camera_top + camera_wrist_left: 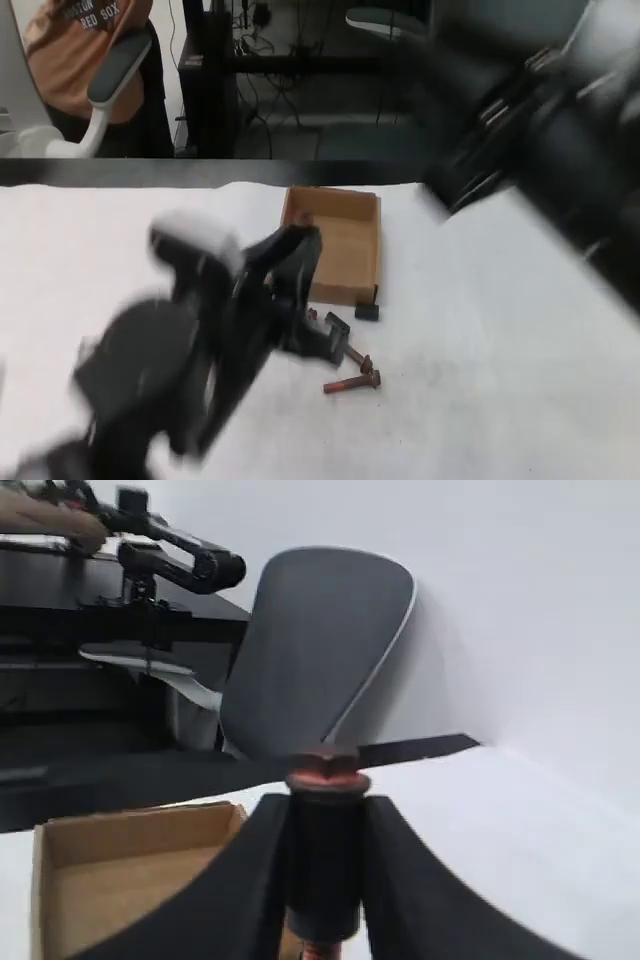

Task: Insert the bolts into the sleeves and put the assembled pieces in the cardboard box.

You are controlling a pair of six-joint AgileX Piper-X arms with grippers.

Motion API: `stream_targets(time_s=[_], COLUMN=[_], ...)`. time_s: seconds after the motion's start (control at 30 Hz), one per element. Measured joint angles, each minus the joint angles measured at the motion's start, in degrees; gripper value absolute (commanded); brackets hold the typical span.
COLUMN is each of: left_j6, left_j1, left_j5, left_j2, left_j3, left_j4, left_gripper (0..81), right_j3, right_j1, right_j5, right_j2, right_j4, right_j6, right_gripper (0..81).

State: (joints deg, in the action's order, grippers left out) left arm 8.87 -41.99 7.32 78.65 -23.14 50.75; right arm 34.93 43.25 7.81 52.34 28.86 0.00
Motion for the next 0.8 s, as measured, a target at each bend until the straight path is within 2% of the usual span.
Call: stream_targets(time_s=[0.17, 0.37, 0.5, 0.8], left_j6=[-1.99, -2.93, -3.16, -3.84], left_j1=[6.79, 11.6, 13.24, 13.42], left_j5=[-7.63, -12.14, -13.91, -15.11], left_j2=[2.14, 7.54, 12.75, 25.85], left_j3=[-13.8, -27.36, -35.59, -50.3], left_j4=[-18.66, -30.31, -41.19, -57.94], left_gripper=[1.8, 1.8, 1.8, 1.8], right_j3=[0.1, 0.1, 0.1, 0.1], right_j1=[-2.59, -2.61, -2.61, -2.66], right_j5=[0.45, 0.58, 2.04, 4.3], right_j2=[-7.79, -10.79, -10.96, -11.02], right_j4=[-3.11, -12.1, -14.78, -15.15], right_j6=[0.0, 0.0, -1.04, -2.99], right_gripper=[46.1, 46.1, 46.1, 46.1])
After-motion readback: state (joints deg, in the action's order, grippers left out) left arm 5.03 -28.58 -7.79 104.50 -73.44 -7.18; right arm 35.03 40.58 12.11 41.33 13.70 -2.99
